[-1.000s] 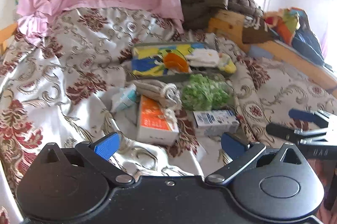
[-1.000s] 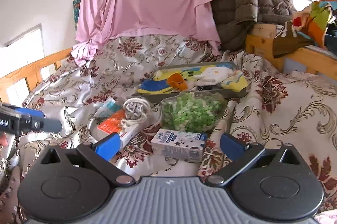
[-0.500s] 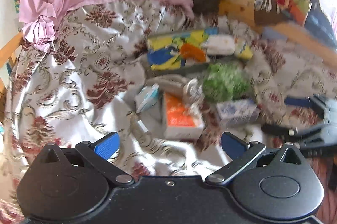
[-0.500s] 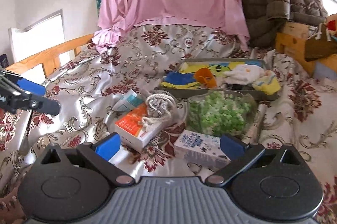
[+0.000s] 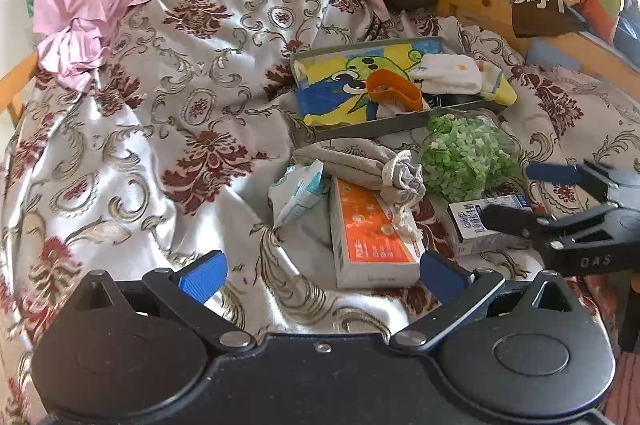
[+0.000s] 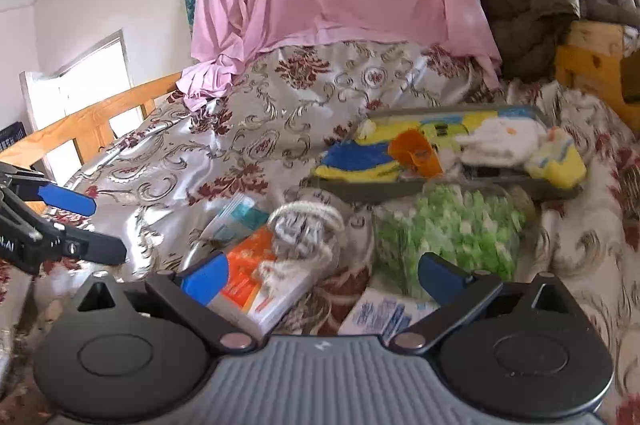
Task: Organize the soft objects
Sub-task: 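Grasp the tissue packet with the left gripper while the right gripper grasps the grey drawstring bag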
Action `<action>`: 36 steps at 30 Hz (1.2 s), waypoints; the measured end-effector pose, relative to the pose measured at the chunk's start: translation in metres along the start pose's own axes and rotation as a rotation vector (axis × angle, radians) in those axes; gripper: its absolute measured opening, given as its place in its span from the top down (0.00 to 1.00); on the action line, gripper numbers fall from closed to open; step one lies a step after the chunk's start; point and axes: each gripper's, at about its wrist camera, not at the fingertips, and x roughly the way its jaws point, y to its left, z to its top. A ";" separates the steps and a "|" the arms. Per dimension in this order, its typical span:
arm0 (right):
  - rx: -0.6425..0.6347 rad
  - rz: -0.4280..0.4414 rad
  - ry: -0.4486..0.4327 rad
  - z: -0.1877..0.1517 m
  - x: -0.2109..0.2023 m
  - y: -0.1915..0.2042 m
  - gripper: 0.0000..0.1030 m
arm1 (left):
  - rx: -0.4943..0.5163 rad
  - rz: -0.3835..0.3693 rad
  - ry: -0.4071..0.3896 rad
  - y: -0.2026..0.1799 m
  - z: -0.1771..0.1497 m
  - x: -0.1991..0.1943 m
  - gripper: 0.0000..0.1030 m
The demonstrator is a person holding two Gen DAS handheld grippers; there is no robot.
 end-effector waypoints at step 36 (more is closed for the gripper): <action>-0.089 0.139 0.046 0.026 0.114 0.004 0.00 | -0.547 -0.044 0.042 0.078 0.052 0.122 0.01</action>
